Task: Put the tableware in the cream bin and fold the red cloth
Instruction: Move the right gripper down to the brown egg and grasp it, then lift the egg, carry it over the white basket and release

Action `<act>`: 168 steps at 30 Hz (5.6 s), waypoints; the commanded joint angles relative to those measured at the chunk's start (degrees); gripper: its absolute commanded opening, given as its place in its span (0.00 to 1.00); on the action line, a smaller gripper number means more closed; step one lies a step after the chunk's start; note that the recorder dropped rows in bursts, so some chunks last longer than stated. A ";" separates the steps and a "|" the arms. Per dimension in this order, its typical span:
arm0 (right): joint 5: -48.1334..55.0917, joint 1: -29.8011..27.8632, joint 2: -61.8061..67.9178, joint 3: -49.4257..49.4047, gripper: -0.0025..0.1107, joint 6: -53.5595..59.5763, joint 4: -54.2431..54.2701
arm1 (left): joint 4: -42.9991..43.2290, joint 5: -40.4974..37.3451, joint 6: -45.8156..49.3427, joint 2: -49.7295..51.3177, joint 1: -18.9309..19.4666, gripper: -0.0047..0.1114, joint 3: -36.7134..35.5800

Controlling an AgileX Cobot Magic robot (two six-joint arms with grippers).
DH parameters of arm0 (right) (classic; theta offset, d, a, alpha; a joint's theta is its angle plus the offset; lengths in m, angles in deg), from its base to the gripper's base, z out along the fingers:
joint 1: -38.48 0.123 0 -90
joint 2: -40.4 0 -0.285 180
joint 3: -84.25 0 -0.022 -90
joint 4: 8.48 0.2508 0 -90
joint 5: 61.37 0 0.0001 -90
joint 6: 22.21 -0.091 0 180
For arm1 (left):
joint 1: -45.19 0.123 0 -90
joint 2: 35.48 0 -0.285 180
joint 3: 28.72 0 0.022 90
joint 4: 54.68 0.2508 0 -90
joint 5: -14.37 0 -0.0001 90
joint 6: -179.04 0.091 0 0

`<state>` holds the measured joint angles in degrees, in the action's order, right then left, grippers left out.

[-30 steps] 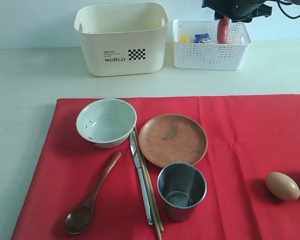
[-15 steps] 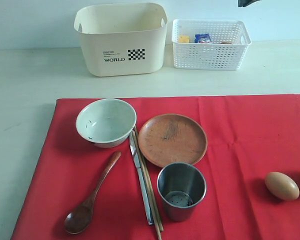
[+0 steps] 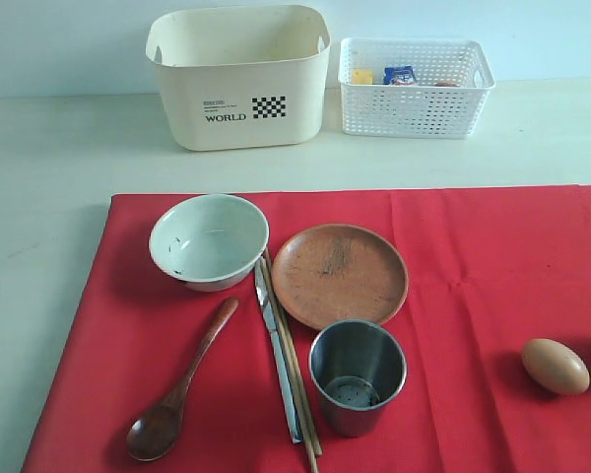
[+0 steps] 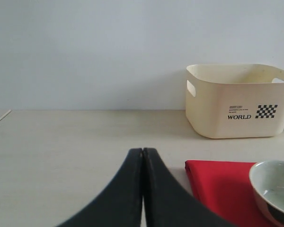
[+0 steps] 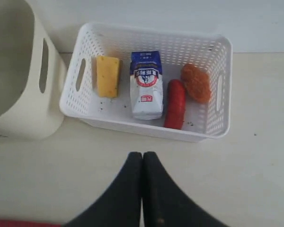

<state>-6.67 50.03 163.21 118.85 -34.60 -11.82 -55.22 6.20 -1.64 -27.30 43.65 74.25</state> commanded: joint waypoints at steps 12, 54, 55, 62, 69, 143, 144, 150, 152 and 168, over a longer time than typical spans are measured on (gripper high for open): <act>-4.03 1.78 -5.67 -9.10 0.02 -0.86 -1.29 | -0.70 0.12 -0.15 -0.39 0.08 0.05 -0.18; -3.14 1.78 -36.90 -65.78 0.02 2.33 1.50 | -0.70 0.12 -0.15 -0.39 0.08 0.05 -0.18; -3.55 1.78 -36.90 -67.27 0.02 3.20 2.82 | -0.70 0.12 -0.15 -0.39 0.08 0.05 -0.18; -4.44 4.75 -36.90 -70.51 0.05 4.56 2.33 | -0.70 0.12 -0.15 -0.39 0.08 0.05 -0.18; -2.47 5.48 -34.26 -70.51 0.41 1.31 0.58 | -0.70 0.12 -0.15 -0.39 0.08 0.05 -0.18; -25.27 5.26 -26.74 -42.08 0.02 5.67 -1.00 | -0.70 0.12 -0.15 -0.39 0.08 0.05 -0.18; -26.38 5.00 -25.69 -41.28 0.02 4.69 -1.80 | -0.70 0.12 -0.15 -0.39 0.08 0.05 -0.18; -29.78 2.56 -16.82 -34.80 0.02 3.76 -1.81 | -0.70 0.12 -0.15 -0.39 0.08 0.05 -0.18; -29.89 1.73 -13.13 -31.87 0.02 3.22 -1.81 | -0.70 0.12 -0.15 -0.39 0.08 0.05 -0.18; -26.95 -4.94 13.15 -3.30 0.02 1.50 -1.60 | -0.70 0.12 -0.15 -0.39 0.08 0.05 -0.18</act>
<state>-34.51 46.22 173.71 111.78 -32.08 -13.10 -55.22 6.20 -1.64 -27.30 43.65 74.25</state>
